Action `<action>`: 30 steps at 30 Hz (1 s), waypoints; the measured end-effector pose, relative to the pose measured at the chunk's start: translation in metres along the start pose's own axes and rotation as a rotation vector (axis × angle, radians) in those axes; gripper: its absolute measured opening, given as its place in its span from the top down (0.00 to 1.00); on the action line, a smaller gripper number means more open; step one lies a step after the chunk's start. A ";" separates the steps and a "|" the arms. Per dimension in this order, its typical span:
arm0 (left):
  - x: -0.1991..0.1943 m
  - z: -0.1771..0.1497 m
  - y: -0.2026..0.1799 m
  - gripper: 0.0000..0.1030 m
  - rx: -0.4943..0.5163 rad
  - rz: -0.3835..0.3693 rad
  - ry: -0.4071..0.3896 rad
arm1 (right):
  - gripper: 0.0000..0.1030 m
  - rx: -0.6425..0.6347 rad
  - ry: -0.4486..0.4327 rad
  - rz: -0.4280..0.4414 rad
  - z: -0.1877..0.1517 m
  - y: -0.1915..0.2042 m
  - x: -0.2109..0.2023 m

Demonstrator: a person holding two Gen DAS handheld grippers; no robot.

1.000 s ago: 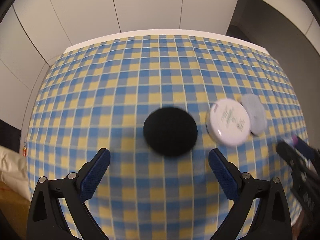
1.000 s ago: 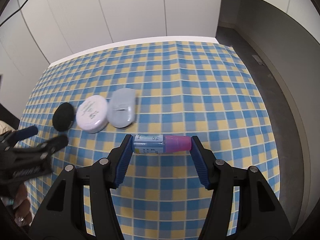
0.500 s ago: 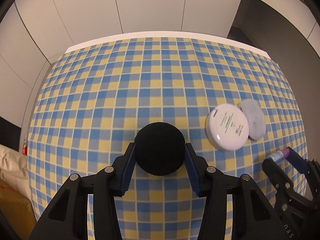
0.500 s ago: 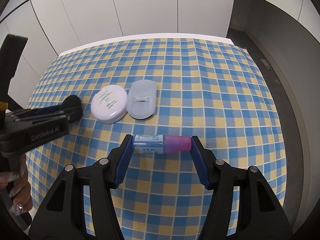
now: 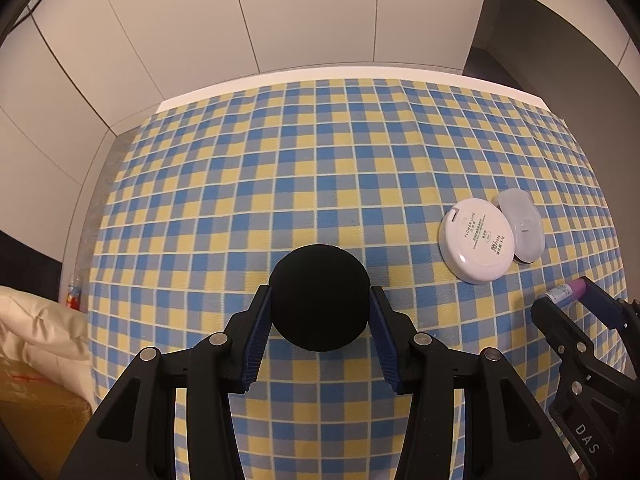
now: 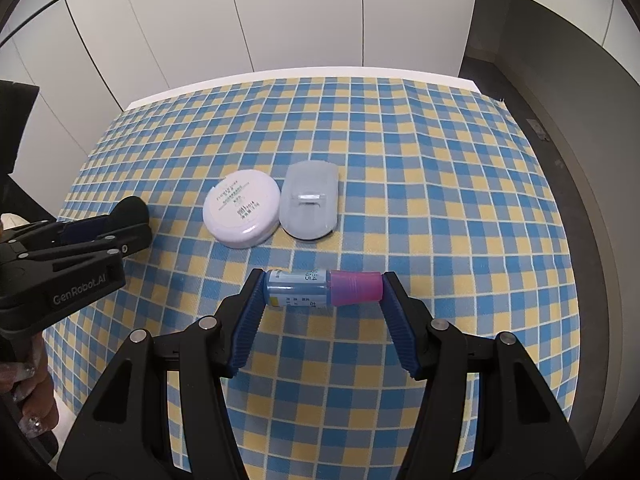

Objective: Organize objects
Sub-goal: 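Lift the black pad with the left tool while the right tool lifts the tube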

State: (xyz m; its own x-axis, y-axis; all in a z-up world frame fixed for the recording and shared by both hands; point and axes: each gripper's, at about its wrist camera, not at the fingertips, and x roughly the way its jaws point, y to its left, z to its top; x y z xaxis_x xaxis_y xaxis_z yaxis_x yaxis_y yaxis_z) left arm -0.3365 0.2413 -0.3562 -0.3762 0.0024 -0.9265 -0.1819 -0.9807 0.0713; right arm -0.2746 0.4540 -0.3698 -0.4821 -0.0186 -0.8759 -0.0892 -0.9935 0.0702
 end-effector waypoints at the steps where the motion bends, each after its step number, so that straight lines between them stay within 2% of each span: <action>1: -0.004 0.001 0.002 0.54 -0.003 0.000 -0.003 | 0.42 0.003 0.000 0.004 0.000 0.000 0.000; 8: -0.035 0.004 0.014 0.54 -0.019 0.002 -0.022 | 0.42 0.005 0.002 -0.004 0.014 0.008 -0.019; 15: -0.065 0.012 0.008 0.54 -0.045 0.025 -0.031 | 0.42 -0.021 -0.031 -0.039 0.028 0.008 -0.059; 18: -0.079 0.017 0.009 0.54 -0.065 0.008 -0.038 | 0.42 -0.016 -0.050 -0.039 0.034 0.006 -0.080; 30: -0.178 0.041 0.010 0.54 -0.063 0.000 -0.146 | 0.42 -0.071 -0.121 -0.083 0.061 0.022 -0.169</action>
State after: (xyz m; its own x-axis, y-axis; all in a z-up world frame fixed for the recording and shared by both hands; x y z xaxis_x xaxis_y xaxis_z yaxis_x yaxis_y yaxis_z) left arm -0.3084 0.2388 -0.1750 -0.5055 0.0260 -0.8624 -0.1265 -0.9910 0.0442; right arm -0.2483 0.4420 -0.1906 -0.5774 0.0737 -0.8131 -0.0733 -0.9966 -0.0383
